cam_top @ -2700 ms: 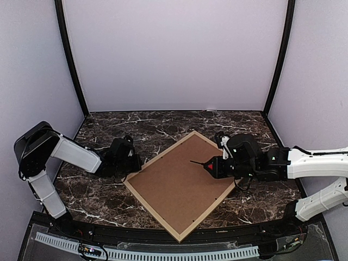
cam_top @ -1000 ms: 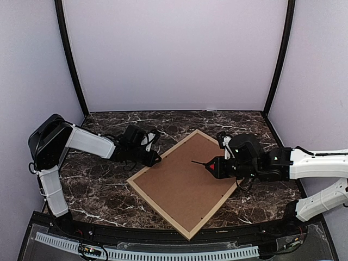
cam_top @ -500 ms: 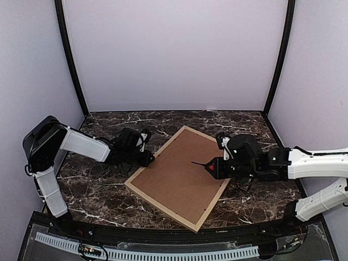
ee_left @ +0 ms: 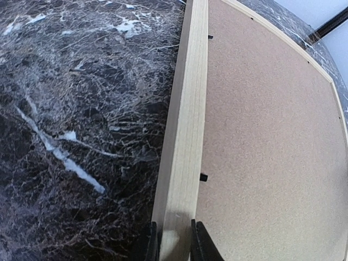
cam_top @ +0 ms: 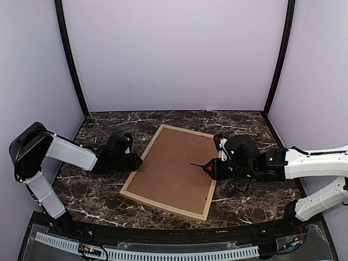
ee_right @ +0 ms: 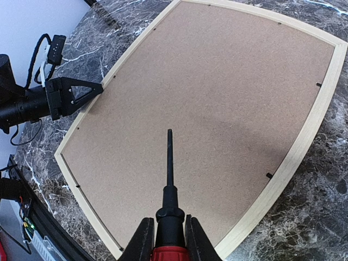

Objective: Take the photo out of the frame
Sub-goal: Rotate the photo frame at the center of the board, then hold the photo frame at the center of the board.

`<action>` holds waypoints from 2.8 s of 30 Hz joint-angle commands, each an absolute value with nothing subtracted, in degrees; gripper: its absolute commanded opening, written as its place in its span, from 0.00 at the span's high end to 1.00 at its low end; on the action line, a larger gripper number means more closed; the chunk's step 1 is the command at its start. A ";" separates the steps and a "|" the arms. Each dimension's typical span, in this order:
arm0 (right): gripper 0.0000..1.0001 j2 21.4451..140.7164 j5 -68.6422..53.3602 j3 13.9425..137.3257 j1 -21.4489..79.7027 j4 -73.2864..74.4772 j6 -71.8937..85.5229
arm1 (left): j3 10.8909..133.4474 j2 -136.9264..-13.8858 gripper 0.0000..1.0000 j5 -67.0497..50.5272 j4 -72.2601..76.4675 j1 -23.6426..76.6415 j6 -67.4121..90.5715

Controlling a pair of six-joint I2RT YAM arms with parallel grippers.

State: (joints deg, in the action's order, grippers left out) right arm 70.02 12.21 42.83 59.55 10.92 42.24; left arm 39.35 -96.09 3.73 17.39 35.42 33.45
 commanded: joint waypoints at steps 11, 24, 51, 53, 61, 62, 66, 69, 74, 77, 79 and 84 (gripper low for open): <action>1.00 70.21 11.31 42.82 59.28 7.06 42.07 | 32.46 -97.34 0.94 3.92 1.86 42.86 53.65; 1.00 67.89 11.86 41.63 59.25 8.07 42.48 | 32.99 -100.34 0.82 0.94 4.48 51.68 61.77; 1.00 63.62 12.46 39.51 59.24 11.14 44.43 | 42.30 -105.14 0.62 -7.47 15.75 55.72 52.79; 1.00 63.18 12.72 39.31 59.26 11.67 44.50 | 43.37 -106.08 0.65 -7.51 16.00 55.72 52.37; 1.00 62.39 12.48 38.66 59.24 12.87 45.21 | 48.89 -111.57 0.71 -9.87 18.04 55.72 52.71; 1.00 62.15 12.52 38.64 59.25 13.27 45.32 | 49.36 -111.73 0.71 -9.92 18.51 55.72 52.68; 1.00 60.84 12.92 38.84 59.24 15.10 45.81 | 49.51 -111.23 0.71 -9.89 19.94 55.73 51.81; 1.00 60.11 12.64 38.85 59.33 15.94 46.20 | 48.86 -109.35 0.64 -9.47 20.90 55.75 50.11; 1.00 59.78 11.67 38.65 59.38 17.53 46.97 | 49.32 -105.69 0.55 -7.05 18.07 55.66 46.26; 1.00 59.26 10.70 38.13 59.38 17.61 47.35 | 49.45 -102.63 0.55 -5.98 16.27 55.57 43.20; 1.00 58.91 9.86 37.91 59.41 17.67 47.37 | 49.09 -100.74 0.55 -5.76 14.97 55.49 41.41; 1.00 59.41 6.58 37.41 59.42 16.49 46.49 | 47.58 -95.52 0.57 -6.72 11.84 55.44 36.26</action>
State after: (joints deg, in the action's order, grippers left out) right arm 59.77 9.58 38.15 59.57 18.24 46.68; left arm 49.23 -100.90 -6.59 15.99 55.29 42.33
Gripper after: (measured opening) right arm 0.193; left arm 0.442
